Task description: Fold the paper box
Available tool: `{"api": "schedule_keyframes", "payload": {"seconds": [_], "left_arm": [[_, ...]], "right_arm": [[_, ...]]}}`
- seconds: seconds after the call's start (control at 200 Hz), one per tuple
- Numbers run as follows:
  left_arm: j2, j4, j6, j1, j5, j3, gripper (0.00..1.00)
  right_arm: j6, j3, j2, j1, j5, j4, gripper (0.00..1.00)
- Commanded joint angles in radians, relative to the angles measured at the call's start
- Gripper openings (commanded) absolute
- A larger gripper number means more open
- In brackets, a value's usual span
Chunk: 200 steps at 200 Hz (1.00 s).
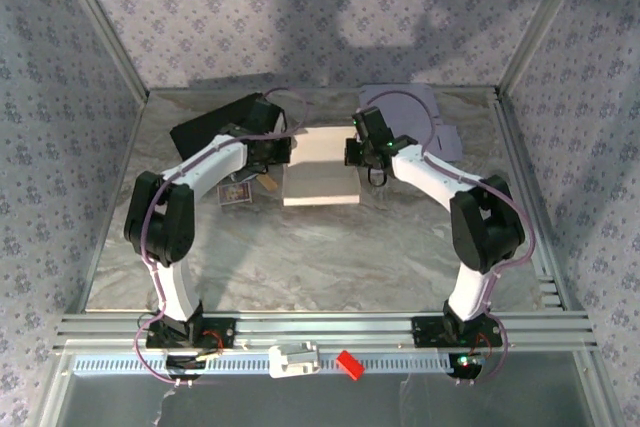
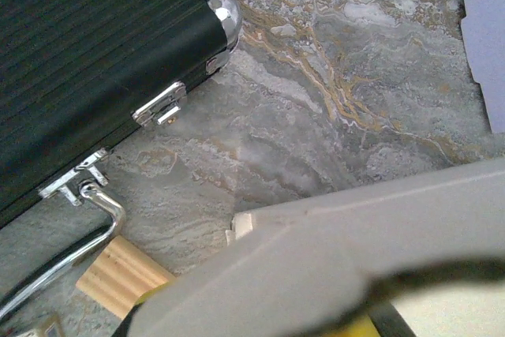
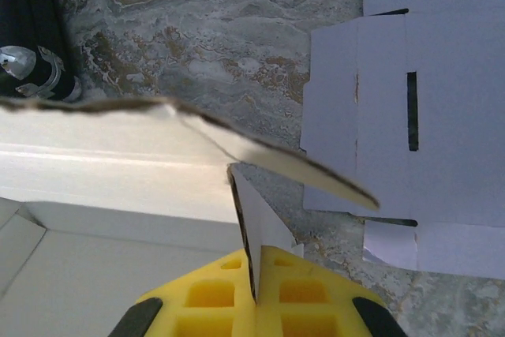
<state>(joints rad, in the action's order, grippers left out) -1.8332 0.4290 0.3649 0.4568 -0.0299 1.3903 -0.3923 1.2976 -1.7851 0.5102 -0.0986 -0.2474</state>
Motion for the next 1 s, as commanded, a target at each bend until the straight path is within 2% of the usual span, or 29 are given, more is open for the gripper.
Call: {"api": "schedule_keyframes", "payload": {"seconds": [0.0,0.125,0.35,0.535,0.71,0.904,0.994], "left_arm": [[0.066,-0.158,0.015,0.014,-0.082,-0.092,0.0],[0.105,-0.238,0.028,0.019,-0.092,-0.164,0.0],[0.151,-0.234,0.004,0.037,-0.098,-0.216,0.0],[0.164,-0.208,-0.038,0.065,-0.046,-0.261,0.0],[0.18,-0.194,-0.063,0.114,0.052,-0.297,0.0],[0.18,-0.187,-0.073,0.149,0.115,-0.313,0.0],[0.181,-0.19,-0.073,0.162,0.137,-0.32,0.0]], "right_arm": [[0.01,-0.068,0.052,0.035,0.013,0.121,0.0],[0.003,-0.096,0.071,0.04,0.013,0.135,0.0],[0.02,-0.162,0.102,0.044,0.01,0.11,0.0],[-0.016,-0.133,0.123,0.043,0.015,-0.014,0.0],[-0.097,-0.151,0.17,0.043,0.064,-0.088,0.28],[-0.225,-0.193,0.258,0.044,0.104,-0.118,0.46],[-0.296,-0.205,0.297,0.044,0.113,-0.137,0.51]]}}
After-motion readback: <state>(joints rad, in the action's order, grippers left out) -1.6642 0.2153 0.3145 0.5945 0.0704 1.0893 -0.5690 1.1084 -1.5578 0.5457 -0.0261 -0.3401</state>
